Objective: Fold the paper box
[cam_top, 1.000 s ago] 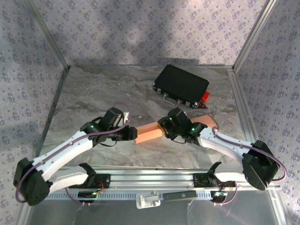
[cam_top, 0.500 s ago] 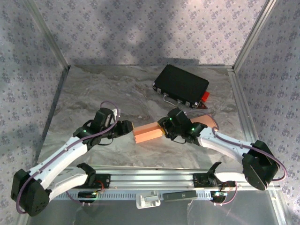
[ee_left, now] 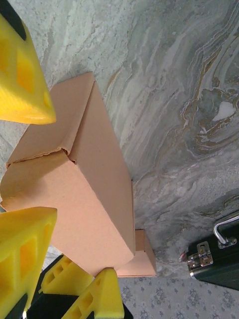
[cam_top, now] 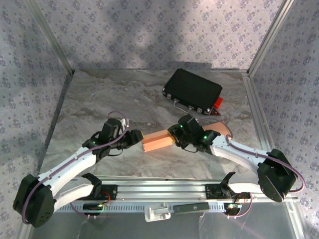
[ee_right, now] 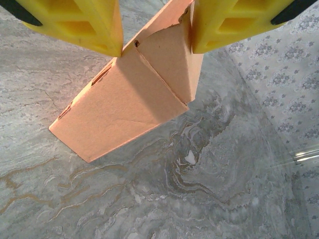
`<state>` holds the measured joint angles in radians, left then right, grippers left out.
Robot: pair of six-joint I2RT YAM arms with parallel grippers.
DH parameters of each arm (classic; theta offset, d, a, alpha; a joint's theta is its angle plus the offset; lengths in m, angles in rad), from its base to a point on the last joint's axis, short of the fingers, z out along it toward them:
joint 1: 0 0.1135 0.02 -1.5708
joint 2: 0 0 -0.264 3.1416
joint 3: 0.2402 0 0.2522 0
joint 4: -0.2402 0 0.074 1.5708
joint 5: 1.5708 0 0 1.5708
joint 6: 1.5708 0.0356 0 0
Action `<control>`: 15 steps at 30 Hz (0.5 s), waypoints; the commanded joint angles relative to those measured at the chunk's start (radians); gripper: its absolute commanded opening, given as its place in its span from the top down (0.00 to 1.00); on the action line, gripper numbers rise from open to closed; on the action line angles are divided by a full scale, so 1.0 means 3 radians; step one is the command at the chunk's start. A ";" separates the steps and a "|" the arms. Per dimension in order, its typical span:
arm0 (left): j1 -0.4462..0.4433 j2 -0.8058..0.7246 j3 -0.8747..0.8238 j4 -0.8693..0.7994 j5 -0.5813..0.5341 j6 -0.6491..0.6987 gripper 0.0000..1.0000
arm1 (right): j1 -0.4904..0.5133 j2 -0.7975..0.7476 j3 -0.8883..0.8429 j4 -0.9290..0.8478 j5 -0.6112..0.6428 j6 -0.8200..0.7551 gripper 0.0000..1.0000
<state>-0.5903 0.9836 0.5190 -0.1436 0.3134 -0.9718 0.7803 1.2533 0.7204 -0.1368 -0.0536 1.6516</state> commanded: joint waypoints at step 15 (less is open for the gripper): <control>-0.0018 -0.0113 -0.0079 0.0126 0.0112 -0.0018 0.57 | -0.0011 0.0041 -0.0035 -0.0078 -0.0011 -0.0057 0.61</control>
<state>-0.5907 0.9676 0.5003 -0.1226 0.3290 -0.9787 0.7803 1.2560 0.7204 -0.1368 -0.0574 1.6485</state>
